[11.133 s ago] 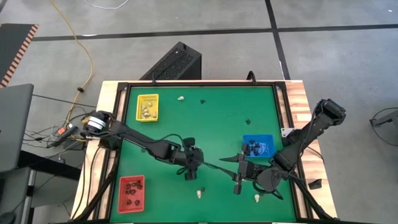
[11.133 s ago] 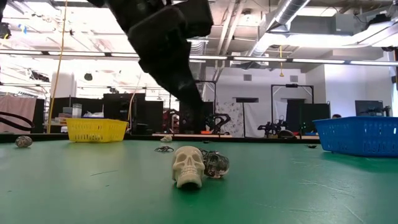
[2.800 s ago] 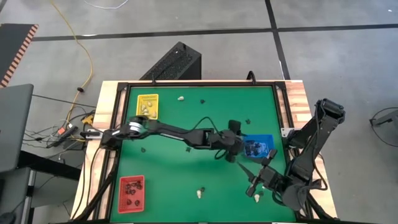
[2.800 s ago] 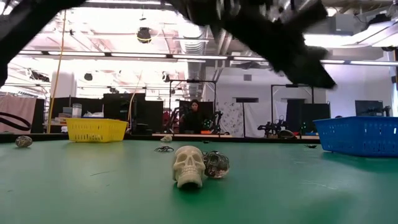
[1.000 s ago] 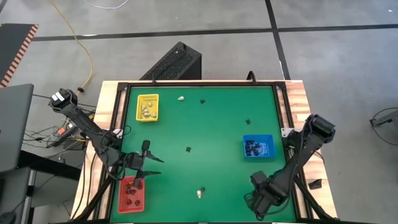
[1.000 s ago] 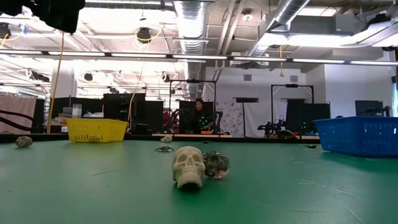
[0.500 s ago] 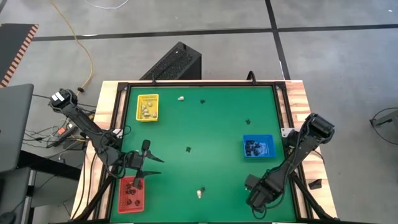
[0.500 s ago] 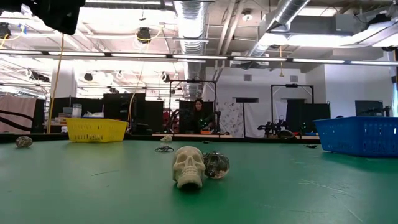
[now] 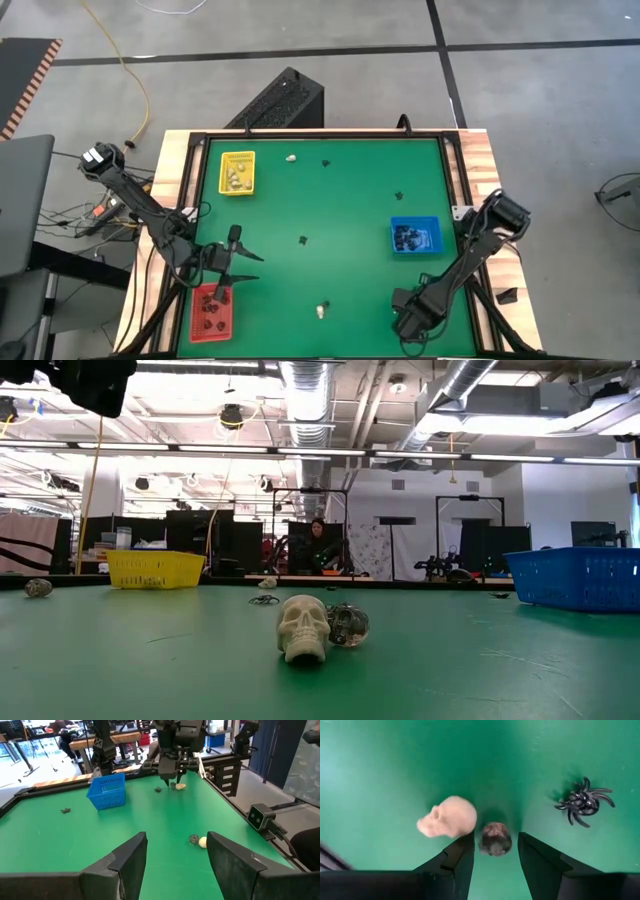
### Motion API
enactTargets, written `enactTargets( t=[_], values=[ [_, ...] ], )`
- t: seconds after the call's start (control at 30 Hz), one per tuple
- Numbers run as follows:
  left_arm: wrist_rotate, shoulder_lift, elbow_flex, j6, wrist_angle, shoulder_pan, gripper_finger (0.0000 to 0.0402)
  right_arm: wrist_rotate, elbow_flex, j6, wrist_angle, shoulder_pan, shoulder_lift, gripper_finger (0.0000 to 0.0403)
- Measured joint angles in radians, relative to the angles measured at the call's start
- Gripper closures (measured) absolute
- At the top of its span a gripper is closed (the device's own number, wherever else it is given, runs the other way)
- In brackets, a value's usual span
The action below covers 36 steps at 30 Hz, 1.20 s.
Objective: Sort Halloween decoration
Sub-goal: Put the black skull toy into the red bin
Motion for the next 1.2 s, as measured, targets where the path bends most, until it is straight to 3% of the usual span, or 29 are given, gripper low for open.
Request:
enactTargets(
  t=[0.23,0.57,0.8,0.93,1.03,1.13,1.2],
  values=[
    [-0.001,0.000,0.000,-0.001,-0.010,0.000,0.0205,0.001,0.001,0.003,-0.001,0.002,0.013,0.0231],
    [-0.001,0.000,0.000,-0.007,-0.010,0.000,0.0205,0.010,0.028,0.007,-0.044,-0.013,0.013,0.0301],
    [-0.002,0.000,0.000,-0.008,-0.012,0.000,0.0205,0.090,0.152,0.011,-0.213,-0.032,-0.014,0.0294],
    [-0.002,0.000,0.000,-0.008,-0.017,0.000,0.0205,0.220,0.252,0.003,-0.226,-0.074,-0.022,0.0294],
    [0.000,0.000,0.000,-0.006,-0.018,0.000,0.0205,0.401,0.291,-0.075,-0.073,-0.126,-0.022,0.0294],
    [0.040,0.000,0.000,0.003,-0.018,0.001,0.0205,0.568,0.292,-0.282,0.252,-0.189,-0.013,0.0294],
    [0.061,0.000,0.000,0.011,-0.018,0.001,0.0205,0.608,0.293,-0.480,0.516,-0.241,0.022,0.0294]
  ],
)
